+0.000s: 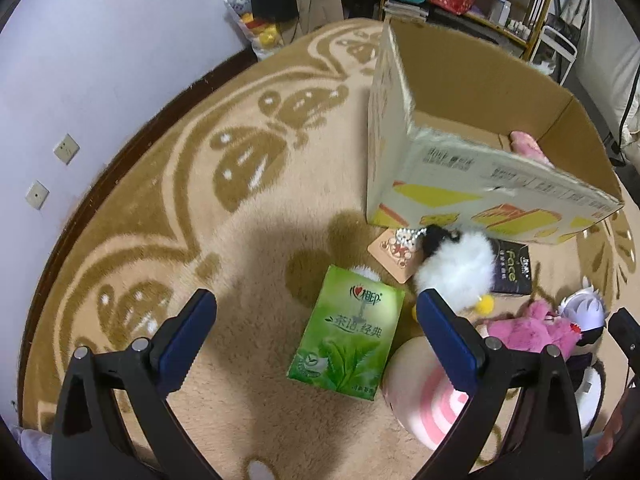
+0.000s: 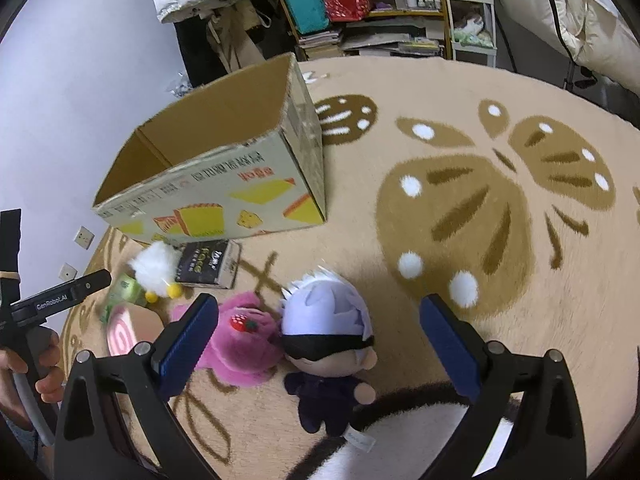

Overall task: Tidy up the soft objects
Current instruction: 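Move the left tool to the green tissue pack while the right tool approaches the white-haired doll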

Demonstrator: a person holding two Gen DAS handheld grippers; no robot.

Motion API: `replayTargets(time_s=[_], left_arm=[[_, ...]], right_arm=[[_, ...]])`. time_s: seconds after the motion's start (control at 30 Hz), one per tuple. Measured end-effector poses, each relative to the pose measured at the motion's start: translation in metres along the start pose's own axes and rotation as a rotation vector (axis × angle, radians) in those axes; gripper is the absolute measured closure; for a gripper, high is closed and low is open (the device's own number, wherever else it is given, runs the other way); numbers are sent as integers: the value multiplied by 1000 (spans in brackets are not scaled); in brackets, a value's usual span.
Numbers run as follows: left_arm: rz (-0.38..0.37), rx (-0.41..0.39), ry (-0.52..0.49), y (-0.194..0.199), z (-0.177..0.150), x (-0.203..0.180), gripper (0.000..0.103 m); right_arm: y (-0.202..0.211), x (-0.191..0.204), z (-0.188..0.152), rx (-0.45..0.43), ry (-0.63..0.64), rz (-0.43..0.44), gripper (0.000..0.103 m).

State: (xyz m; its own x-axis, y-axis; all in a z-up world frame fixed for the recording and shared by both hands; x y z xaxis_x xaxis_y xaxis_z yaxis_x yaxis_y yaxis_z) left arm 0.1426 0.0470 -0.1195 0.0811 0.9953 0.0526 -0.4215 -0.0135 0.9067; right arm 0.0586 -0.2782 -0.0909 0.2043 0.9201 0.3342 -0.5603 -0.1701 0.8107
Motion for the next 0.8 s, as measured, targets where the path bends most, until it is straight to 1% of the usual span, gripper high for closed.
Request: replayTargets(time_s=[0.13, 0.3, 0.47, 0.6, 0.7, 0.8], left_arm=[[-7, 33, 19, -11, -1, 3, 4], [-23, 51, 32, -18, -1, 3, 4], [-30, 76, 17, -25, -1, -4, 4], [-26, 79, -6, -27, 0, -9, 4], [-30, 84, -5, -28, 0, -9, 4], [-37, 93, 10, -30, -1, -8, 4]], right_arm=[[-7, -5, -3, 16, -22, -2, 0], [-12, -7, -6, 29, -33, -8, 0], [-19, -13, -9, 45, -59, -13, 0], [-22, -15, -9, 54, -67, -17, 0], [-25, -16, -9, 62, -68, -21, 4], [-30, -16, -11, 78, -63, -27, 4]])
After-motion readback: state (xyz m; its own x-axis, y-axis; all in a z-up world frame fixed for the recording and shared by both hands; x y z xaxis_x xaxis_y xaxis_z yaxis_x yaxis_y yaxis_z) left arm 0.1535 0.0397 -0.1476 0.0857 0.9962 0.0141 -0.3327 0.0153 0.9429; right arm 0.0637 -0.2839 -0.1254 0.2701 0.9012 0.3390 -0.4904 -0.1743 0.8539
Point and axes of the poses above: each gripper's, at about its wrist camera, not at the fingertips, and y roughly against the way its jaws point, x to its left, z to its top, the point moved 1 cm from there along -y, roughly the way its jaws point, and after that the axes turned 5 degrees about -y, right-handed, at the moved point
